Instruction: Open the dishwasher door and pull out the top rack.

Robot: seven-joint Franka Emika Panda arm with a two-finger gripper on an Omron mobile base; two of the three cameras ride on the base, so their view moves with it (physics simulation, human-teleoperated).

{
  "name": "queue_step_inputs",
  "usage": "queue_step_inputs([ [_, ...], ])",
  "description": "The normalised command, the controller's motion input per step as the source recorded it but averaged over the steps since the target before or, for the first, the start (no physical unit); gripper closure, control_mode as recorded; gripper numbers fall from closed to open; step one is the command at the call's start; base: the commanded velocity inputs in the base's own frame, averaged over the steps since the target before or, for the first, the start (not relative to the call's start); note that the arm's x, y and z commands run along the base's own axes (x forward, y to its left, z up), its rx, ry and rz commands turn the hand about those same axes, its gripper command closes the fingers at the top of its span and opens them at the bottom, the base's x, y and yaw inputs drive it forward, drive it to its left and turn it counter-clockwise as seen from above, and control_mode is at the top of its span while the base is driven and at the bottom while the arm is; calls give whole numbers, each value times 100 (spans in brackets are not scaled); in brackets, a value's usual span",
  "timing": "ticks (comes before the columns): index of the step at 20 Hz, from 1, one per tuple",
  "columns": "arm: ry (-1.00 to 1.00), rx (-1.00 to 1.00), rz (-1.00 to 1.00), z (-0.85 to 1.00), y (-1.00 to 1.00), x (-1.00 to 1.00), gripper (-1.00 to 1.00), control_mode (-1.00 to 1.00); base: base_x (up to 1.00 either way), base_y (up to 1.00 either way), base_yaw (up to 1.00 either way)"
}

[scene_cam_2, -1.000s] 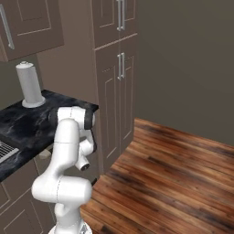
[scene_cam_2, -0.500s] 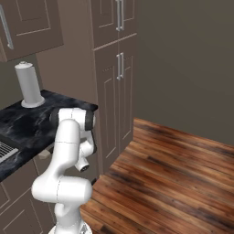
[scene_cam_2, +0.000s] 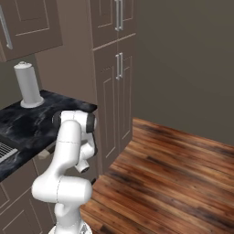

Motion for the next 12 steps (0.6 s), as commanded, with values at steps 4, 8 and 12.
queue_step_inputs([
  [4,-15,0,0,11,59,0,-100,-100,0,0,0],
  [8,-12,0,0,10,66,0,100,-100,0,0,0],
  [12,-11,0,0,21,49,-2,100,-100,0,0,0],
])
